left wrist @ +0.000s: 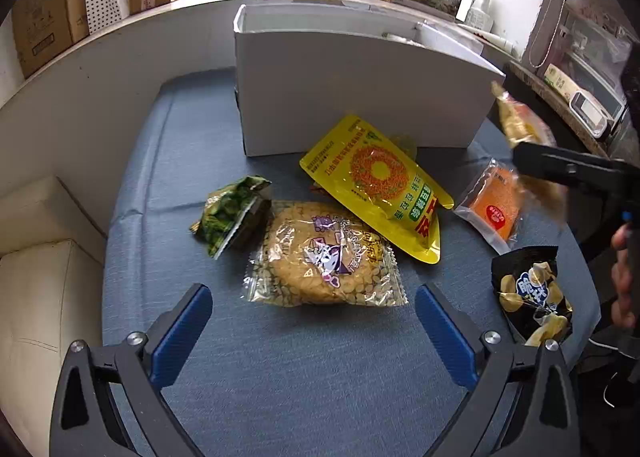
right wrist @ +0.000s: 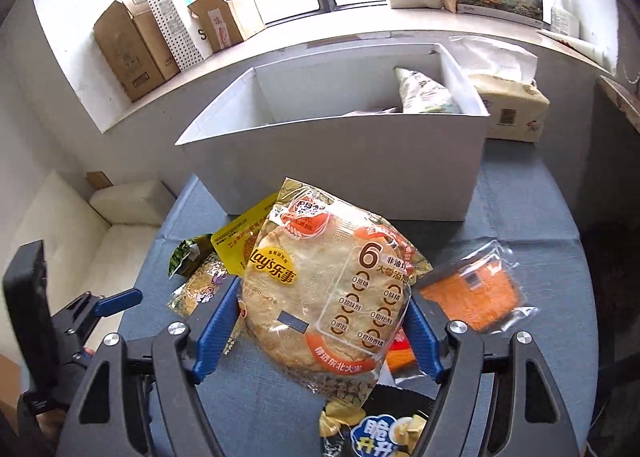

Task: Organize snacks
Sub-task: 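Grasp the round biscuit pack with the right tool while the left tool grasps another biscuit pack, then carry both biscuit packs over the white box and lower them in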

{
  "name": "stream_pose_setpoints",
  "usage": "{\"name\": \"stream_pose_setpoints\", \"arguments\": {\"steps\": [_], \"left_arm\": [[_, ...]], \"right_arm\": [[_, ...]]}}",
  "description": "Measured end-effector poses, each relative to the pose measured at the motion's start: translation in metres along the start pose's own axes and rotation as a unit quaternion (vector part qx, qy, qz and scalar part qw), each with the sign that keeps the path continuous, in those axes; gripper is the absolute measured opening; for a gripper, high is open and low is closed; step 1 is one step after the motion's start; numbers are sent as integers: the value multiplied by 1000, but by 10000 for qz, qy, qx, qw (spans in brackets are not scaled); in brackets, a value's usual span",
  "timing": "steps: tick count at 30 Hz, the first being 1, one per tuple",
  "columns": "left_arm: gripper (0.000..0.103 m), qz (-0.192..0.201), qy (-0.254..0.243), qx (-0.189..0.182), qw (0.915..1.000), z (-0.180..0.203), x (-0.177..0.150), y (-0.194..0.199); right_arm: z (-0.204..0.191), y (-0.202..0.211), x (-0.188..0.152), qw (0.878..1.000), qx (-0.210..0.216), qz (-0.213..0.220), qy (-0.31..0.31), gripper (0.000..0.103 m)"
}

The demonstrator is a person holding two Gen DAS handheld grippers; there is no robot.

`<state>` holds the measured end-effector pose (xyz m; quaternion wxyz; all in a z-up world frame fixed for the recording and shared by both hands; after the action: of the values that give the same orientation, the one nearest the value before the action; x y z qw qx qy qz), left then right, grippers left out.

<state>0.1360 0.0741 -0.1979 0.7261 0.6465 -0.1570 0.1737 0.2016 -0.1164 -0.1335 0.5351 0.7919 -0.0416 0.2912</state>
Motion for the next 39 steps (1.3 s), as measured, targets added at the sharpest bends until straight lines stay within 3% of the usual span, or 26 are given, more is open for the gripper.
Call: {"name": "stream_pose_setpoints", "arguments": {"steps": [7, 12, 14, 16, 19, 21, 30, 36, 39], "left_arm": [[103, -428, -83, -19, 9990, 5, 13, -39], [103, -434, -222, 65, 9988, 7, 22, -49], [96, -392, -312, 196, 9986, 9, 24, -50], [80, -309, -391, 272, 9984, 13, 24, -45], [79, -234, -341, 11, 9991, 16, 20, -33], [79, -199, -323, 48, 9993, 12, 16, -24], [79, 465, -31, 54, 9989, 2, 2, 49], [79, 1084, -219, -61, 9938, 8, 46, 91], [79, 1256, -413, 86, 9912, 13, 79, 100]], "right_arm": [[19, 18, -1, 9997, 46, 70, -218, 80], [28, 12, -6, 9995, 90, 0, -316, 80], [28, 11, -7, 9994, 113, -27, -326, 80], [28, 11, -10, 9994, 148, -26, -308, 80], [25, 12, -12, 9994, 203, -21, -262, 80], [22, 13, -13, 9995, 225, -15, -223, 80], [6, 19, -12, 9992, 394, 59, 14, 80], [0, 31, 13, 9983, 442, 302, 225, 80], [1, 36, 40, 9977, 377, 441, 344, 80]]}}
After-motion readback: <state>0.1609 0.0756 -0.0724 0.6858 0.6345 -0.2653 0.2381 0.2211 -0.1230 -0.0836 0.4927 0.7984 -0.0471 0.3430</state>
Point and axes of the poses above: each gripper's, at about its wrist camera, not at the fingertips, and y roughly against the way its jaws point, z to its right, x to its top, the point moved 4 cm from there along -y, roughly the way its jaws point, and after that the axes turned 6 degrees about -z, right-handed, at the moved point
